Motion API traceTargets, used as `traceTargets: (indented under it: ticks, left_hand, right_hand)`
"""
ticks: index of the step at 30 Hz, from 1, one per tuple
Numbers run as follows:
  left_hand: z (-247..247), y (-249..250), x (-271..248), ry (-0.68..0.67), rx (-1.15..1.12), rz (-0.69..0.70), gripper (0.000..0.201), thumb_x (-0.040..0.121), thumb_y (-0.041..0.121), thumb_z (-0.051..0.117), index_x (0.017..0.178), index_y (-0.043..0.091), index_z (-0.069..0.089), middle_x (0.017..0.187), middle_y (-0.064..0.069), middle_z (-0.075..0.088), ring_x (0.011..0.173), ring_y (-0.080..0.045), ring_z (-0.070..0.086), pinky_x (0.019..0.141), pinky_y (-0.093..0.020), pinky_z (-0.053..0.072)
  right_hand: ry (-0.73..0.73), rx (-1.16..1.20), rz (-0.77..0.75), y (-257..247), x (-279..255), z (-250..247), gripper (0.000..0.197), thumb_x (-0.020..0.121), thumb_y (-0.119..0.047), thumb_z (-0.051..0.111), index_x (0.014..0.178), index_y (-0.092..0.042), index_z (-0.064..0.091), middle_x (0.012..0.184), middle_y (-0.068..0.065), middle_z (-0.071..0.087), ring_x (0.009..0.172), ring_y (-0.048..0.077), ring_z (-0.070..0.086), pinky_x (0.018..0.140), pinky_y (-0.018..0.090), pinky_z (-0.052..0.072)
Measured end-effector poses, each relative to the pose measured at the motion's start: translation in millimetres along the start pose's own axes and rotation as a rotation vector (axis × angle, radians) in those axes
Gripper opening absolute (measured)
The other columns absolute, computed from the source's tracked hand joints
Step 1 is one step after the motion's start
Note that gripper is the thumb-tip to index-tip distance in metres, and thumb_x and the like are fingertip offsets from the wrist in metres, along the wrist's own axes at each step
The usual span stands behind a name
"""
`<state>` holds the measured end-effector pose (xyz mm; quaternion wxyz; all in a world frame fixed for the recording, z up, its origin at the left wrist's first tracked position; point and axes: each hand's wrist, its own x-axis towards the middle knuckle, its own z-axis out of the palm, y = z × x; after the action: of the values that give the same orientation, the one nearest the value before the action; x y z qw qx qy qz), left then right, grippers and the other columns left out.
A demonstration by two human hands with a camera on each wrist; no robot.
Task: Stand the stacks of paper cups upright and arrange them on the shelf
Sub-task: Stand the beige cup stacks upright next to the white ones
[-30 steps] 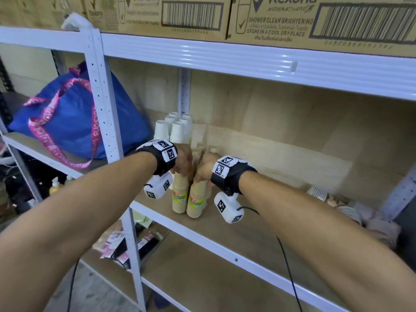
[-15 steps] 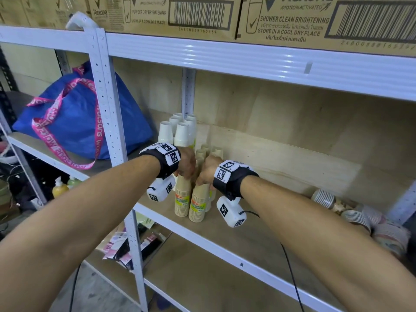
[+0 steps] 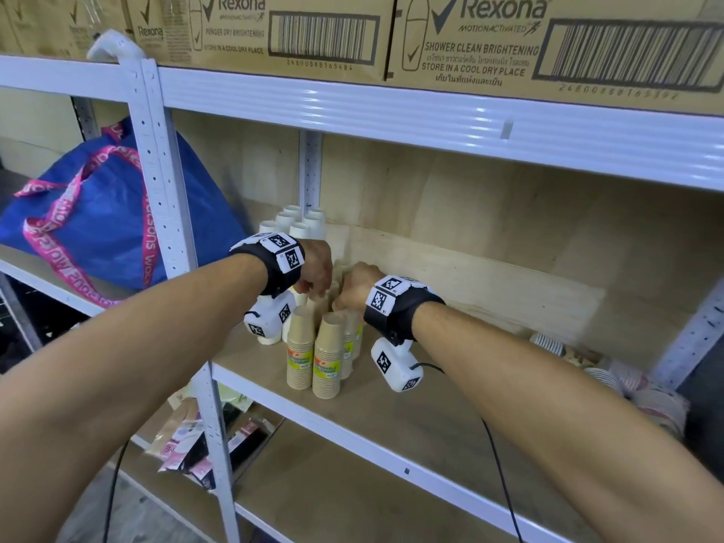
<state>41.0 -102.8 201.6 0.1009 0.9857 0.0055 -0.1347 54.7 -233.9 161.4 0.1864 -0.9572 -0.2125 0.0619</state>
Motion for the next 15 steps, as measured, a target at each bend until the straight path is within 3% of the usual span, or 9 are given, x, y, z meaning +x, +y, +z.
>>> traceTargets:
  ticks: [3, 6, 10, 13, 15]
  left_hand:
    - [-11, 17, 7, 0.031, 0.04, 0.042, 0.028, 0.081, 0.007, 0.072, 0.108, 0.0, 0.07, 0.09, -0.011, 0.069, 0.071, -0.022, 0.063, 0.073, -0.03, 0.055]
    - [-19, 40, 12, 0.085, 0.069, 0.098, 0.029, 0.08, 0.009, 0.074, 0.107, 0.001, 0.071, 0.08, -0.009, 0.064, 0.06, -0.02, 0.057, 0.062, -0.025, 0.05]
    - [-23, 77, 24, 0.127, 0.071, 0.182, 0.026, 0.084, 0.013, 0.072, 0.108, 0.004, 0.07, 0.076, -0.006, 0.064, 0.056, -0.016, 0.055, 0.062, -0.024, 0.049]
    - [-21, 106, 38, 0.149, 0.025, 0.243, 0.029, 0.08, 0.016, 0.076, 0.109, 0.013, 0.072, 0.071, 0.0, 0.064, 0.058, -0.017, 0.059, 0.065, -0.027, 0.052]
    - [-19, 127, 46, 0.141, 0.014, 0.283, 0.031, 0.079, 0.017, 0.078, 0.109, 0.017, 0.071, 0.076, 0.002, 0.066, 0.062, -0.016, 0.06, 0.064, -0.026, 0.053]
  right_hand:
    - [0.024, 0.011, 0.055, 13, 2, -11, 0.027, 0.071, -0.032, 0.082, 0.074, -0.016, 0.061, 0.074, 0.0, 0.062, 0.069, 0.02, 0.061, 0.057, 0.025, 0.046]
    - [0.076, -0.013, 0.133, 31, 0, -23, 0.031, 0.075, -0.032, 0.078, 0.09, -0.007, 0.067, 0.089, 0.008, 0.068, 0.075, 0.025, 0.065, 0.065, 0.03, 0.051]
    - [0.145, -0.027, 0.238, 65, -11, -42, 0.024, 0.078, -0.028, 0.072, 0.09, -0.009, 0.063, 0.085, 0.004, 0.063, 0.072, 0.022, 0.061, 0.055, 0.024, 0.044]
    - [0.153, -0.017, 0.298, 96, -23, -55, 0.03, 0.07, -0.036, 0.072, 0.088, -0.014, 0.061, 0.086, 0.001, 0.066, 0.07, 0.02, 0.065, 0.068, 0.029, 0.055]
    - [0.16, -0.026, 0.344, 118, -32, -62, 0.039, 0.065, -0.042, 0.072, 0.091, -0.017, 0.059, 0.088, 0.001, 0.066, 0.073, 0.021, 0.065, 0.074, 0.035, 0.057]
